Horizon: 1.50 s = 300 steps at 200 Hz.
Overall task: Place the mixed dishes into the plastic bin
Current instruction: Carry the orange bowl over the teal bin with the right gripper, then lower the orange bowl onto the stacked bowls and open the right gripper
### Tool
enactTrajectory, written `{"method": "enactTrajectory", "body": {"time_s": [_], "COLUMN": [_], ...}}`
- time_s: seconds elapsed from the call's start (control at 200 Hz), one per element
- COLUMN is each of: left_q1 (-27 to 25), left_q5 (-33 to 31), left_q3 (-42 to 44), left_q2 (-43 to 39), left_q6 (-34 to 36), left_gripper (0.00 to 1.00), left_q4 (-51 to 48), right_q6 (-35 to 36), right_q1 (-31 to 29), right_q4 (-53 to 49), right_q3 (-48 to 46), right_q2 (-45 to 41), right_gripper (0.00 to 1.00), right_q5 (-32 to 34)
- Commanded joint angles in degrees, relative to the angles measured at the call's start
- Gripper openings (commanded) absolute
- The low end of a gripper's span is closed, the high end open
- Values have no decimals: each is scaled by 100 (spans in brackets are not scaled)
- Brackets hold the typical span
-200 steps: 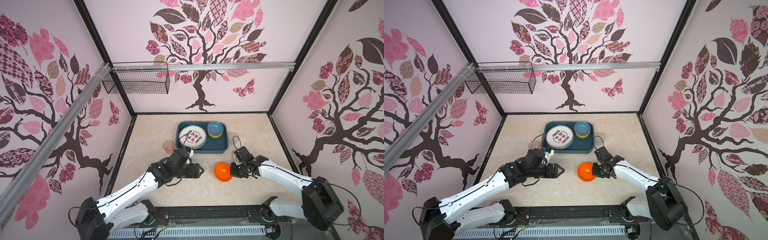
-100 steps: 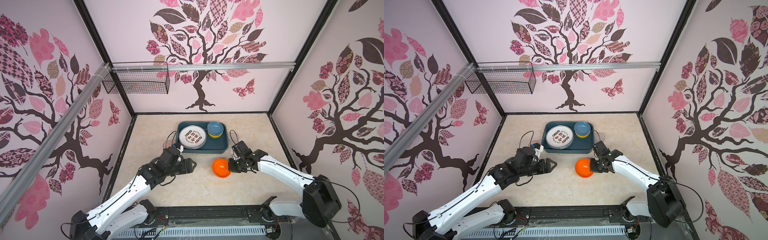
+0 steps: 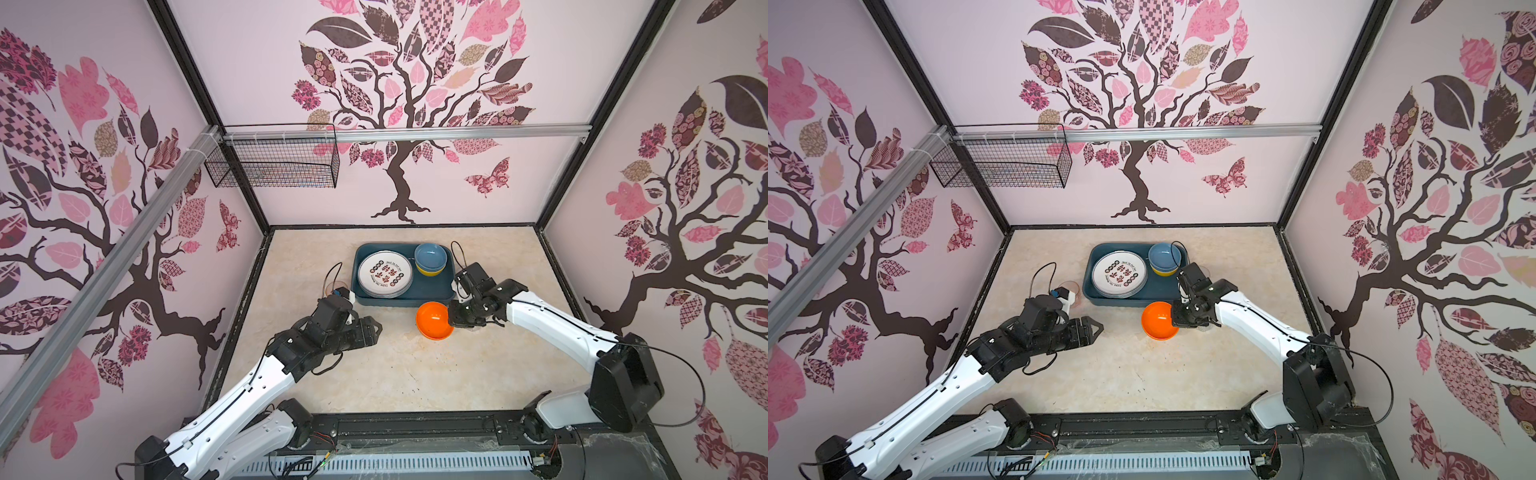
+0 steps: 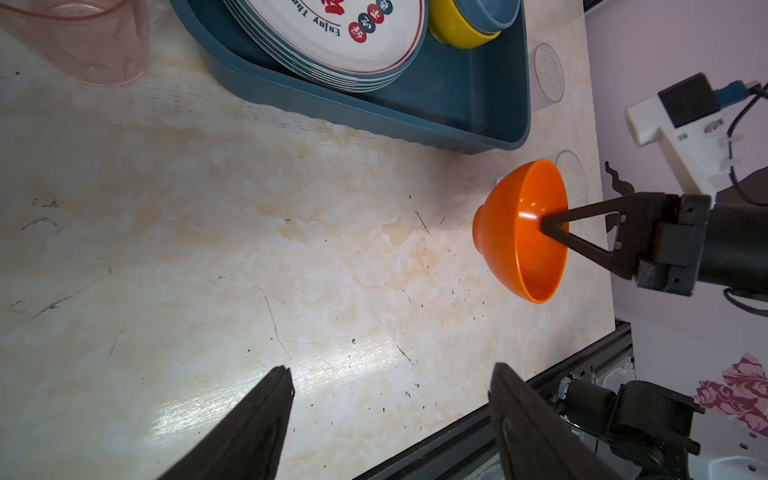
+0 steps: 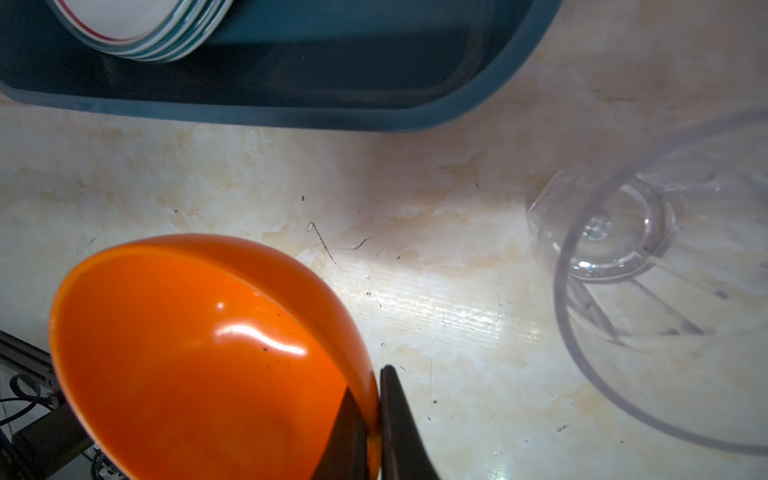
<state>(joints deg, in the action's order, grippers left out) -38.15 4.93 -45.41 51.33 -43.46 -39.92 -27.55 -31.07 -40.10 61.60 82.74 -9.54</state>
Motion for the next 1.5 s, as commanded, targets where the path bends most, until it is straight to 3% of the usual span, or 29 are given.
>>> {"method": "enactTrajectory", "body": {"time_s": [0.0, 0.77, 1.496], "left_q1": [41, 129, 150], "left_q5": [-87, -62, -88], "left_q3": [-278, -882, -837], "left_q2": [-29, 340, 288], "left_q6": [123, 246, 179], "left_gripper": [78, 78, 78], "left_q4": [-152, -227, -345], "right_q6": [180, 360, 325], "right_q1": [-8, 1032, 1455], "right_q4": [-260, -670, -1324], "right_q3": [556, 3519, 5962], "right_q2": [258, 2344, 4428], "right_gripper": [9, 10, 11], "right_q5": [155, 181, 312]}}
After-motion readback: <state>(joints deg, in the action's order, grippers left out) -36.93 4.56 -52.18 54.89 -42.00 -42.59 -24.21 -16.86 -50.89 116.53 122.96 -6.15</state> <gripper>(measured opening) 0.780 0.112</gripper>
